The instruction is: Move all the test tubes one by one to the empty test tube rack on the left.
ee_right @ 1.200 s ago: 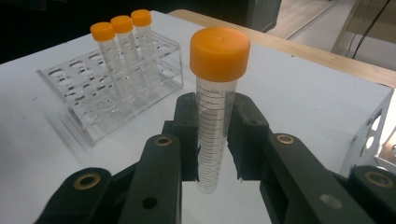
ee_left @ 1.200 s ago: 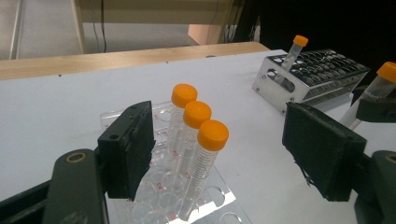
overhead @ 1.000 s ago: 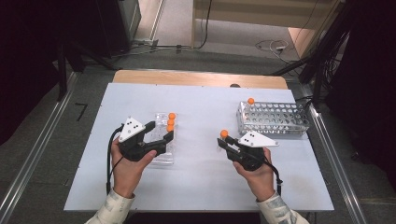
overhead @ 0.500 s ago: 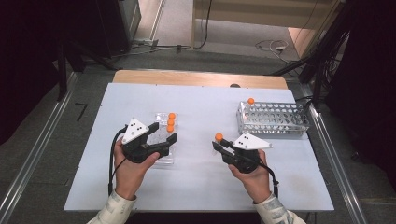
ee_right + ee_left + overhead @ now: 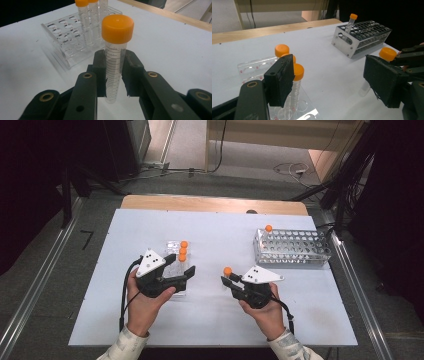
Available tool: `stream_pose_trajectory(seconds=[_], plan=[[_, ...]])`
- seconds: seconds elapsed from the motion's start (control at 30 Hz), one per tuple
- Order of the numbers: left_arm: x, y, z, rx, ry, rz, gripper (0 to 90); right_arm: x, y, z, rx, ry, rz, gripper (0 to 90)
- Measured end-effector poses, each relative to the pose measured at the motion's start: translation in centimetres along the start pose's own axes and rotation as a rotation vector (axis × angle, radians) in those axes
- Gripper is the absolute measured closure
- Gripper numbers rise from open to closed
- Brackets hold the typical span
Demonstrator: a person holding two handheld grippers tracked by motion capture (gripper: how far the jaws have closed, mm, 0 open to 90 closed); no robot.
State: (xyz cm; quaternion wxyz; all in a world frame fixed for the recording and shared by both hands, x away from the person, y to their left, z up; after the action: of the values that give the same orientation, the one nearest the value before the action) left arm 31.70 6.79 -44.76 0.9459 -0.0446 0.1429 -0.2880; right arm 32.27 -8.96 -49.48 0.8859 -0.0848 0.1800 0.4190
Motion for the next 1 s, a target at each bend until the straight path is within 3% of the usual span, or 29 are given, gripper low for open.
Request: stream_pose_trajectory(seconds=[0.7,1.0], plan=[[0.9,-3.0,-0.9,0.038,0.024,-0.089,25.7,1.1,1.6,-0.7,-0.008,0.026,0.033,72.1],[1.5,-4.8,-1.7,0.068,0.048,-0.138,31.6,1.5,2.7,-0.9,-0.007,0.033,0.063,72.2]])
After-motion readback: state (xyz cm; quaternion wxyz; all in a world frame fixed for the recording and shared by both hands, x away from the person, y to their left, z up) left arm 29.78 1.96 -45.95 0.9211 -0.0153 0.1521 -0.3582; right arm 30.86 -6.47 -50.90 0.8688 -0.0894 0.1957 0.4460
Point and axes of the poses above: each handheld gripper's, and its own axes: x roughly forward along the jaws, z roughly out of its top, y roughly to its left, the point moved 10 cm from there along x, roughly forward along the jaws, and after that the axes turned 6 degrees about -y, right-handed, at the moved point
